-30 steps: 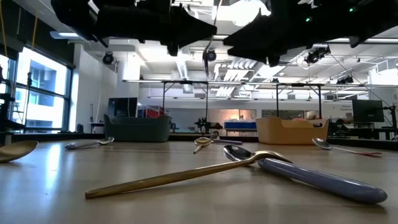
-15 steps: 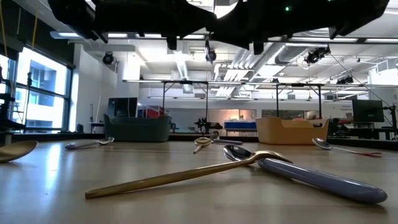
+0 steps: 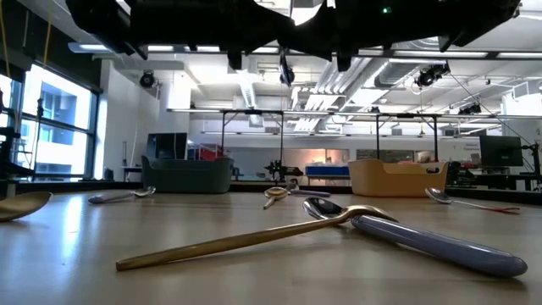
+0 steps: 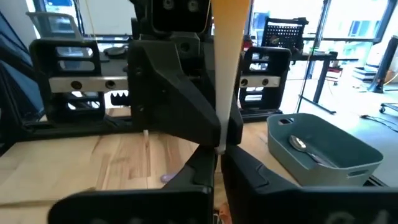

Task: Sort silverware by color (type)
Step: Put the bottom left orange spoon into the orange bin

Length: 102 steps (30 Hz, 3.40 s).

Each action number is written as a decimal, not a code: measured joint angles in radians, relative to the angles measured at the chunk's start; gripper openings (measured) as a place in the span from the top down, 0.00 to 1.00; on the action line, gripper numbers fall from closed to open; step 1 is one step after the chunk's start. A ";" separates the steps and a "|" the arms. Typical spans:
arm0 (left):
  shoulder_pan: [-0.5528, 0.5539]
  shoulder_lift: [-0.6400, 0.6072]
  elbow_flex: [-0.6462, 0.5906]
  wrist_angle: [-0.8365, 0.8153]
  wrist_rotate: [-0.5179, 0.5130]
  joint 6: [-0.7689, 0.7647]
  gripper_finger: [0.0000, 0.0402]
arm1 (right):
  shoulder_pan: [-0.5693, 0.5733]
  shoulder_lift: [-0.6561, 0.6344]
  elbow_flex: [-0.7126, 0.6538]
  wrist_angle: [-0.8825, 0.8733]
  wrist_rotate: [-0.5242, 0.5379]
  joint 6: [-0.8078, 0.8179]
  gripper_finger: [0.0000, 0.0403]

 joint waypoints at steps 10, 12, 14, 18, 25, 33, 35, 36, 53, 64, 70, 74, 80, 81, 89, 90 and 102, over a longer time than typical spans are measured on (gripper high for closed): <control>-0.001 -0.020 -0.010 -0.009 -0.001 0.116 0.70 | 0.065 -0.215 0.006 -0.401 0.027 0.191 0.99; -0.001 -0.031 -0.022 -0.006 -0.010 0.124 0.67 | 0.099 -0.268 0.041 -0.581 0.037 0.273 0.99; -0.001 -0.040 -0.041 -0.005 -0.020 0.132 0.67 | 0.141 -0.303 0.102 -0.793 0.074 0.366 1.00; -0.001 -0.050 -0.078 -0.003 -0.058 0.131 0.67 | 0.229 -0.311 0.273 -1.213 0.104 0.607 1.00; -0.001 -0.052 -0.093 0.004 -0.077 0.156 0.68 | 0.328 -0.271 0.503 -1.693 0.093 1.027 1.00; 0.002 -0.052 -0.093 0.007 -0.077 0.167 0.68 | 0.485 -0.216 0.534 -1.866 -0.031 1.499 1.00; 0.002 -0.051 -0.093 0.005 -0.077 0.167 0.68 | 0.542 -0.183 0.529 -1.877 -0.042 1.597 1.00; 0.002 -0.052 -0.093 0.005 -0.077 0.167 0.68 | 0.567 -0.164 0.528 -1.875 -0.044 1.633 1.00; 0.002 -0.052 -0.093 -0.023 -0.077 0.142 0.68 | 0.780 -0.096 0.528 -1.752 -0.300 1.923 1.00; 0.002 -0.052 -0.093 -0.040 -0.077 0.150 0.68 | 0.796 -0.096 0.474 -1.740 -0.345 2.007 1.00; 0.002 -0.052 -0.093 -0.042 -0.077 0.150 0.68 | 0.795 -0.095 0.317 -1.626 -0.375 2.043 1.00; 0.002 -0.052 -0.092 -0.043 -0.077 0.150 0.68 | 0.796 -0.097 0.247 -1.577 -0.453 2.069 1.00; 0.002 -0.052 -0.092 -0.043 -0.077 0.142 0.68 | 0.794 -0.097 0.151 -1.465 -0.480 2.063 1.00; 0.002 -0.052 -0.092 -0.043 -0.077 0.142 0.68 | 0.793 -0.097 0.138 -1.451 -0.481 2.063 1.00; 0.002 -0.052 -0.092 -0.054 -0.077 0.142 0.68 | 0.793 -0.098 0.114 -1.439 -0.488 2.040 0.99; 0.002 -0.052 -0.092 -0.057 -0.077 0.143 0.68 | 0.793 -0.098 0.114 -1.442 -0.485 2.037 0.99; 0.002 -0.052 -0.092 -0.057 -0.077 0.142 0.68 | 0.793 -0.098 0.114 -1.483 -0.469 1.985 0.88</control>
